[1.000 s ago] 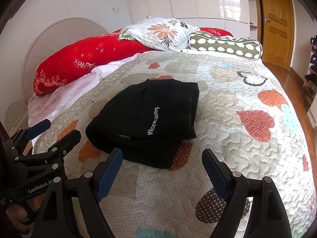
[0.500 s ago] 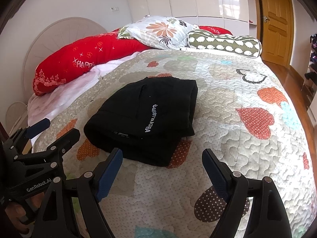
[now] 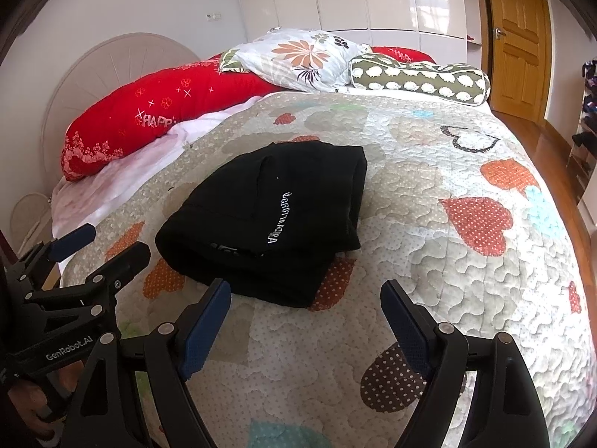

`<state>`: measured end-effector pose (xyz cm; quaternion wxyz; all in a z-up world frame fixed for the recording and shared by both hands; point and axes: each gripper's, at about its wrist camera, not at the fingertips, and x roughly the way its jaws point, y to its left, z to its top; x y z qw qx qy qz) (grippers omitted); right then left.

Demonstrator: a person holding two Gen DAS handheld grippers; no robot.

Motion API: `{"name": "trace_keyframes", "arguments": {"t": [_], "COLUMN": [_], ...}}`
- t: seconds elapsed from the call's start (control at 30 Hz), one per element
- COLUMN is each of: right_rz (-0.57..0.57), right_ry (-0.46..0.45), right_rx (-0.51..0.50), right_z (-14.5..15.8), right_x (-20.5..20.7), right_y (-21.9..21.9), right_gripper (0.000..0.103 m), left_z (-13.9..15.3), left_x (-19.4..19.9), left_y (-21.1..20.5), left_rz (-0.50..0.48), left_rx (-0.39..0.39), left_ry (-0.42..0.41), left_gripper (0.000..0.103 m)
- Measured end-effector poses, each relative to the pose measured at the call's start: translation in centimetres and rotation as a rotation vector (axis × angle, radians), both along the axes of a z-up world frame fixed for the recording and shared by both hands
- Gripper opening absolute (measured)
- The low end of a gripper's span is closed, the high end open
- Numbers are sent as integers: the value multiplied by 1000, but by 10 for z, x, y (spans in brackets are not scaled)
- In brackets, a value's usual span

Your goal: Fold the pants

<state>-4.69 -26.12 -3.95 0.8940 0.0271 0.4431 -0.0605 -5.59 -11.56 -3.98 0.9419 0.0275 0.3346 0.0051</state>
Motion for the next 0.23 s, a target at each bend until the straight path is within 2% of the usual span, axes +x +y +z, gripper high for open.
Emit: {"name": "trace_keyframes", "arguments": {"t": [0.1, 0.23], "right_rz": [-9, -74], "right_ry": [-7, -1], "right_rx": [-5, -14], "right_z": [3, 2], "right_x": [-4, -12], "right_y": [-5, -33], "right_gripper": [84, 84], "left_z": [1, 3], "left_x": [-3, -5], "left_y": [0, 0], "left_rz": [-18, -22], "left_rx": [-7, -7], "left_ry": [-1, -1], "left_gripper": [95, 95]}}
